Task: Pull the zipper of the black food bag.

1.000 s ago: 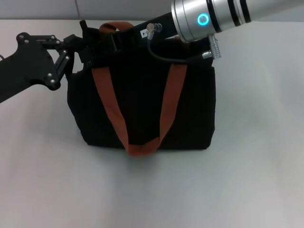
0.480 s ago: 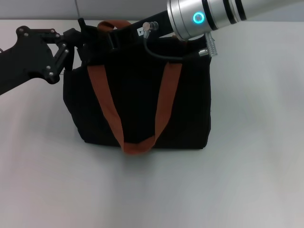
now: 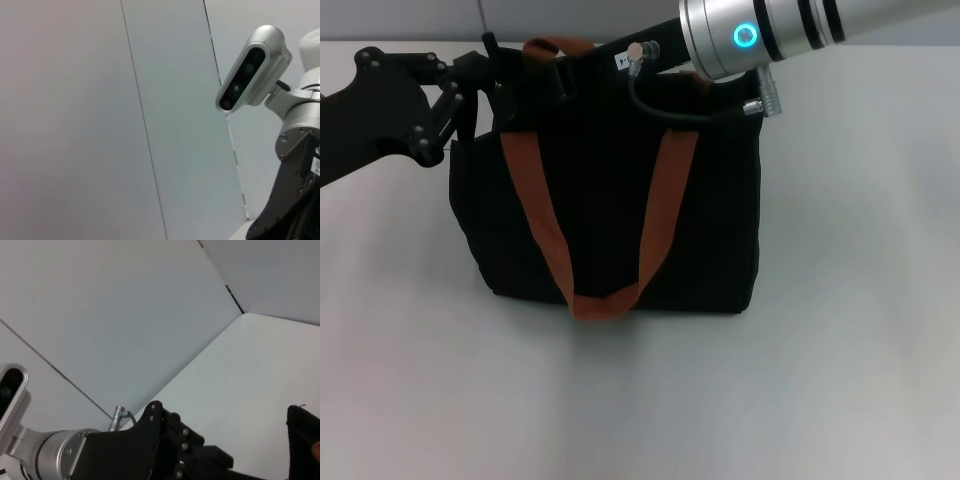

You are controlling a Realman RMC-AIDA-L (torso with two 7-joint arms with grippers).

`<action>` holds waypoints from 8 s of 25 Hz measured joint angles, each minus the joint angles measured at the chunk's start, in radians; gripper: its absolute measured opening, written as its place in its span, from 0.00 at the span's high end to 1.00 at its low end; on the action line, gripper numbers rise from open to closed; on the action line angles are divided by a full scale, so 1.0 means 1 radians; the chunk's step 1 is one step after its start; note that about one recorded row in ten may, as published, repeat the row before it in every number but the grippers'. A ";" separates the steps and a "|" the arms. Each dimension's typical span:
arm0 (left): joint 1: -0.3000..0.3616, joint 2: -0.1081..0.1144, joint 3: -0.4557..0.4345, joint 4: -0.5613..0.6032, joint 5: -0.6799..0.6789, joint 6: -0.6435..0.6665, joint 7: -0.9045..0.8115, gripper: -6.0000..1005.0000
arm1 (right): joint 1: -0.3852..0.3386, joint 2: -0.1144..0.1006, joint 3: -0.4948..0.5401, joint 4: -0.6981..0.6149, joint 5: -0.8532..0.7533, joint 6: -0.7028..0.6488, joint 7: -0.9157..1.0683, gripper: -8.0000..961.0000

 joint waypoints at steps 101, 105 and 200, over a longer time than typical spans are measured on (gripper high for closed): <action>0.021 0.013 -0.012 -0.002 -0.011 -0.067 -0.014 0.85 | -0.355 -0.002 0.075 -0.593 -0.400 -0.118 0.316 0.95; 0.021 0.014 -0.012 -0.002 -0.012 -0.068 -0.014 0.85 | -0.376 -0.001 0.077 -0.602 -0.345 -0.119 0.304 0.94; 0.101 0.026 0.206 -0.163 0.313 0.213 -0.036 0.19 | -0.560 -0.002 0.318 0.397 0.004 -0.431 -1.593 0.15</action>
